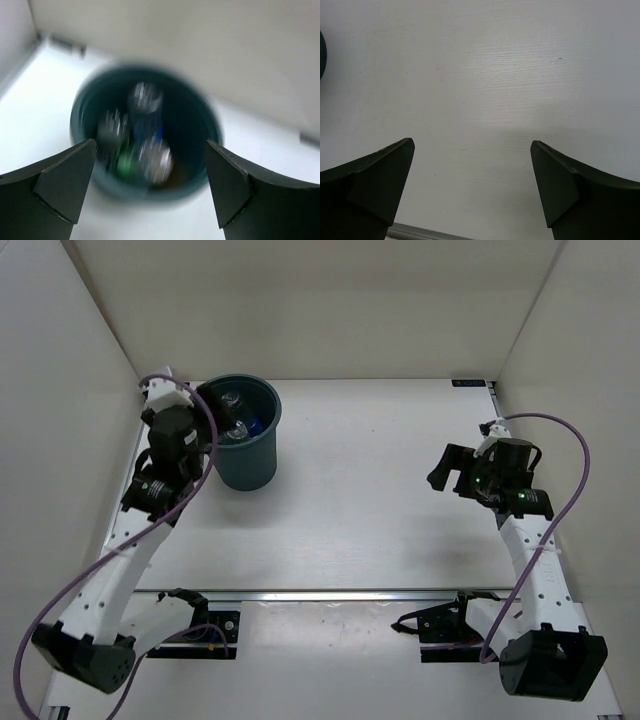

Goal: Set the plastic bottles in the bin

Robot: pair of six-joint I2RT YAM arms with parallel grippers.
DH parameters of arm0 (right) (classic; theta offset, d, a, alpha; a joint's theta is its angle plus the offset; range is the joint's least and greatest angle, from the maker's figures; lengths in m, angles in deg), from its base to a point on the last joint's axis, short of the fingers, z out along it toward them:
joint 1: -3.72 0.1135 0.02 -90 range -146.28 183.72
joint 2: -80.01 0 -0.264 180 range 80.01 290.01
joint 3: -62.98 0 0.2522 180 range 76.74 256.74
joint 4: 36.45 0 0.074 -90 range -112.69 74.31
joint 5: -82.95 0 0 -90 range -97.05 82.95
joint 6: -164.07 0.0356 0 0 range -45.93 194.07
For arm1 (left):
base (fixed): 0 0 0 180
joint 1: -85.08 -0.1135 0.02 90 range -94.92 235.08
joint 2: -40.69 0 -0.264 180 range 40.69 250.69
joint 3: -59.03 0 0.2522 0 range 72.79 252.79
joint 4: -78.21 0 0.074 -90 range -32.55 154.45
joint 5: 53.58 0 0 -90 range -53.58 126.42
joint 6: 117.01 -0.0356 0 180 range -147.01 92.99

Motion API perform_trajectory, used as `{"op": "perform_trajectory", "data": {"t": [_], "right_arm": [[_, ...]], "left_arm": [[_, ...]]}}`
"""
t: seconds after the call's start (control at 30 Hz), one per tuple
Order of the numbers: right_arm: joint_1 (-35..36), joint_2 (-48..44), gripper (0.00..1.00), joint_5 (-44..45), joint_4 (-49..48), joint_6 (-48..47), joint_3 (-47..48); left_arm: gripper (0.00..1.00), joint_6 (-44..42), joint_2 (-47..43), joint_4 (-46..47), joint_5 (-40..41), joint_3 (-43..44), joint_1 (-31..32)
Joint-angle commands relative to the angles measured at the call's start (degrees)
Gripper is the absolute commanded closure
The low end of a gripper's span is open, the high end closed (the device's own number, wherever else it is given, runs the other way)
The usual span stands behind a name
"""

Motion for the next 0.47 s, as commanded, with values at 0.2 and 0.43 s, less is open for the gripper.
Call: {"op": "perform_trajectory", "data": {"t": [0.2,0.43], "right_arm": [[-4.6,5.4,0.01,4.2,4.2,-1.3,4.5],[-3.5,7.7,0.01,2.5,-0.9,2.6,4.8]], "left_arm": [[0.01,20.9,-21.8,-42.4,-3.9,-16.8,-5.0],[0.01,23.9,-22.0,-50.4,3.2,-17.4,-3.3]]}}
